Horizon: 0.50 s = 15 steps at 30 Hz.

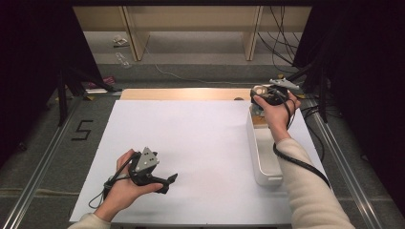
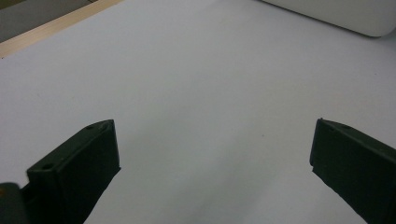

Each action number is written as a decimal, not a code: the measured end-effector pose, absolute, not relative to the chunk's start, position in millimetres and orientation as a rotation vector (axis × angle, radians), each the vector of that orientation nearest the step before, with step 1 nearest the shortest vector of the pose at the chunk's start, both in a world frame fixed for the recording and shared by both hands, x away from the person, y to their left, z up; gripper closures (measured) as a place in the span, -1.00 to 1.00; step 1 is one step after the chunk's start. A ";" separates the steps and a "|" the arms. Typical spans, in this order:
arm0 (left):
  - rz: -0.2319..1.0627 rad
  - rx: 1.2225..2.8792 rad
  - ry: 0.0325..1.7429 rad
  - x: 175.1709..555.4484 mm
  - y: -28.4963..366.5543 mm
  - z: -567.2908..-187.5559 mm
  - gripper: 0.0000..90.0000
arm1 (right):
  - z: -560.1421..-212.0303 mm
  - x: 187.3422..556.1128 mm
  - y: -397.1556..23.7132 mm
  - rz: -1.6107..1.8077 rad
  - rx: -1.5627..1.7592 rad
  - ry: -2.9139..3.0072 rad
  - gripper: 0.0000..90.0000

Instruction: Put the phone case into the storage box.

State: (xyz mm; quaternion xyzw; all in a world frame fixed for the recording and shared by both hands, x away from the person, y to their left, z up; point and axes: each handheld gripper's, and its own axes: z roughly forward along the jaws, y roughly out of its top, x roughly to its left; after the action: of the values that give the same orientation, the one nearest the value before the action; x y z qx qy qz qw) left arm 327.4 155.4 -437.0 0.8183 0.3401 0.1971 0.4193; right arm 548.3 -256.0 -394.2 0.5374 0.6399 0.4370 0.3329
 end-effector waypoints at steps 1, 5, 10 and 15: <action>0.494 2.052 0.853 327.4 155.4 -437.0 -0.98 | -394.8 548.4 -256.0 1.140 1.403 1.673 -0.73; 0.494 2.052 0.853 327.4 155.3 -437.1 -0.98 | -397.1 548.5 -255.6 1.133 1.407 1.677 -0.73; 0.494 2.052 0.853 327.4 155.3 -437.0 -0.98 | -400.8 548.9 -254.7 1.120 1.412 1.685 -0.73; 0.494 2.052 0.853 327.3 155.2 -437.2 -0.98 | -402.6 548.8 -253.8 1.111 1.414 1.689 -0.73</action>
State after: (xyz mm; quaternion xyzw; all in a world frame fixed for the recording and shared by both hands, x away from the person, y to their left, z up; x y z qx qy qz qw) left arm 327.3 155.2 -437.2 0.8185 0.3402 0.1968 0.4191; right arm 548.8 -253.8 -402.6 0.5409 0.6460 0.4250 0.3310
